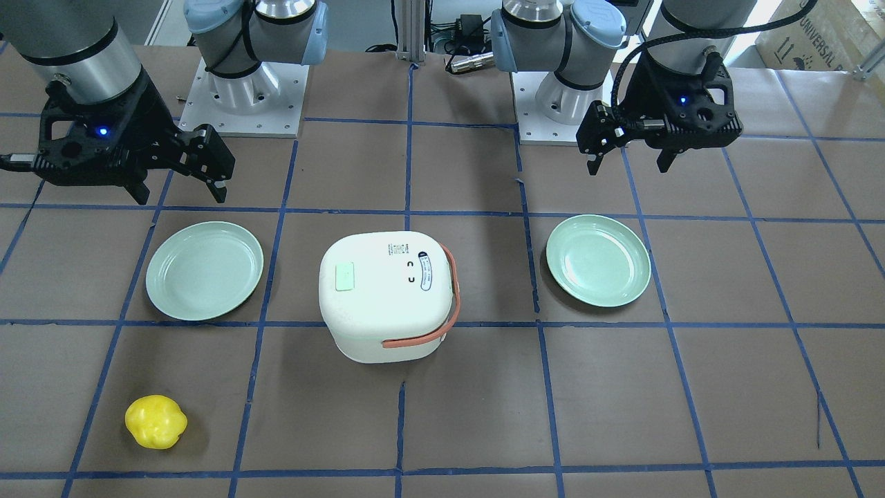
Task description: Press rice cooker button
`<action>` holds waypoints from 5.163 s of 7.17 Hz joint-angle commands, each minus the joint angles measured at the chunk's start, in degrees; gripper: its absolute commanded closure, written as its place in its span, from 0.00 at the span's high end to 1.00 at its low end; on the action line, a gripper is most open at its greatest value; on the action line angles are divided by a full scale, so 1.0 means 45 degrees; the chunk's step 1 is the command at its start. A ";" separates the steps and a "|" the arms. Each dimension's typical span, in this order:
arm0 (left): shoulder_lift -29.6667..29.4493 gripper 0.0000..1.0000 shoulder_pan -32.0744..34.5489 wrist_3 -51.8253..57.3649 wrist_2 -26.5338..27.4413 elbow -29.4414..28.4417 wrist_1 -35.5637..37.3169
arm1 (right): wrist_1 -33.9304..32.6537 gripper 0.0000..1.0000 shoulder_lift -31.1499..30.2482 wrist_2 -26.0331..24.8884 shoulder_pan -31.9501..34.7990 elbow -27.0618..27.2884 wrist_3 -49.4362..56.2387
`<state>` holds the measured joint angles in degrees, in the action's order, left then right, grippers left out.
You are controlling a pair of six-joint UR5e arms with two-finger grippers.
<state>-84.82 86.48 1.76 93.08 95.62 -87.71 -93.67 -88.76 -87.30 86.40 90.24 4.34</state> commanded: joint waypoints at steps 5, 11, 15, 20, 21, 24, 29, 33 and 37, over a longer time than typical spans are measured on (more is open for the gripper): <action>0.0000 1.00 0.0000 0.0000 0.0000 0.0000 0.0000 | 0.0193 1.00 -0.0003 -0.0033 0.0039 0.0024 -0.0006; 0.0000 1.00 0.0000 0.0000 0.0000 0.0000 0.0000 | -0.0689 0.72 0.0036 -0.0228 0.0039 0.0083 -0.0355; 0.0000 1.00 0.0000 0.0000 0.0000 0.0000 0.0000 | -0.0649 0.13 0.0172 -0.0208 0.0330 0.0025 -0.1745; 0.0000 1.00 0.0000 0.0000 0.0000 0.0000 0.0000 | -0.1292 0.11 0.0914 -0.1401 0.2908 -0.0113 -0.1764; 0.0000 1.00 0.0000 0.0000 0.0000 0.0000 0.0000 | -0.1371 0.11 0.1128 -0.1400 0.3142 -0.0113 -0.1784; 0.0000 1.00 0.0000 0.0000 0.0000 0.0000 -0.0020 | -0.2793 0.12 0.2143 -0.1342 0.4097 -0.0132 -0.2209; 0.0000 1.00 0.0000 0.0000 0.0000 0.0000 0.0000 | -0.2817 0.12 0.2691 -0.0385 0.4375 -0.0230 -0.2566; 0.0000 1.00 0.0000 0.0000 0.0000 0.0000 -0.0020 | -0.2993 0.11 0.3023 -0.0424 0.4219 -0.0229 -0.2370; 0.0000 1.00 0.0000 0.0000 0.0000 0.0000 0.0000 | -0.3305 0.11 0.3318 -0.0404 0.4258 -0.0172 -0.2389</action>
<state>-84.81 86.48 1.76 93.08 95.62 -87.72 -108.29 -74.06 -89.13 105.55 89.35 -6.42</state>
